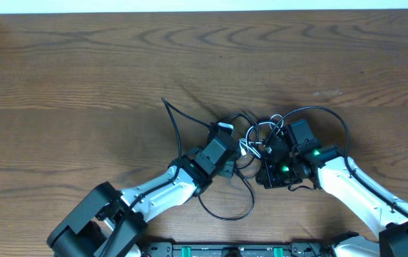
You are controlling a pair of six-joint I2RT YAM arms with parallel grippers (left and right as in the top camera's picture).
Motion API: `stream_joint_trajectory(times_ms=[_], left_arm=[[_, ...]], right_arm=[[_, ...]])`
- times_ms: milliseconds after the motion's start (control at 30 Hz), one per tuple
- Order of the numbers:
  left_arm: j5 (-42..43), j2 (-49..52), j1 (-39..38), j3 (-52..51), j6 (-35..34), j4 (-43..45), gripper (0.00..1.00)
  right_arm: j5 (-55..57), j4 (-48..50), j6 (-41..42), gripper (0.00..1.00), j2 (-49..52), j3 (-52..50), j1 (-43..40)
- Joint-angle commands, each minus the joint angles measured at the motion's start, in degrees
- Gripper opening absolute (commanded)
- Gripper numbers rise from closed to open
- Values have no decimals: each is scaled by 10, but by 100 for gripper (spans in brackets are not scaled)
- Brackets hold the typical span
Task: Untangle cables
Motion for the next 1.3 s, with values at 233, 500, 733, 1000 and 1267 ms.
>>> stream_joint_trajectory(times_ms=[233,500,733,1000,1267], left_arm=[[-10,3,0,7,-5,-2,8],[-10,3,0,7,-7,-1,8],[-10,3,0,7,-7,-2,8],[-10,3,0,7,-7,-3,8],[-10,3,0,7,-7,-3,8]], right_arm=[[64,35,-1,67,-50,51,-33],[111,87,-38,72,-13,45,19],[137,63,-35,1,16,45,29],[-52,-64,-90,1,-76,46,28],[-78,-111,-104,3,-284,50,28]])
